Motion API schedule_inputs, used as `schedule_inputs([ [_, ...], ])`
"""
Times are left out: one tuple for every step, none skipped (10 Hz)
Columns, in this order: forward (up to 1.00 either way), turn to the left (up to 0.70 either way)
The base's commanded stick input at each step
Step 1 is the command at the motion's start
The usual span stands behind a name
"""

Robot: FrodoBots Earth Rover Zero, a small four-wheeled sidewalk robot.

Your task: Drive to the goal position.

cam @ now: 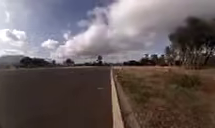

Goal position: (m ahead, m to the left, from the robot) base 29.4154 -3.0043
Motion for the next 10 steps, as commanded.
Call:
schedule_inputs([
  [0.87, 0.00],
  [0.87, 0.00],
  [0.87, 0.00],
  [0.87, 0.00],
  [0.88, 0.00],
  [0.87, 0.00],
  [0.86, 0.00],
  [0.86, 0.00],
  [0.87, 0.00],
  [0.86, -0.23],
])
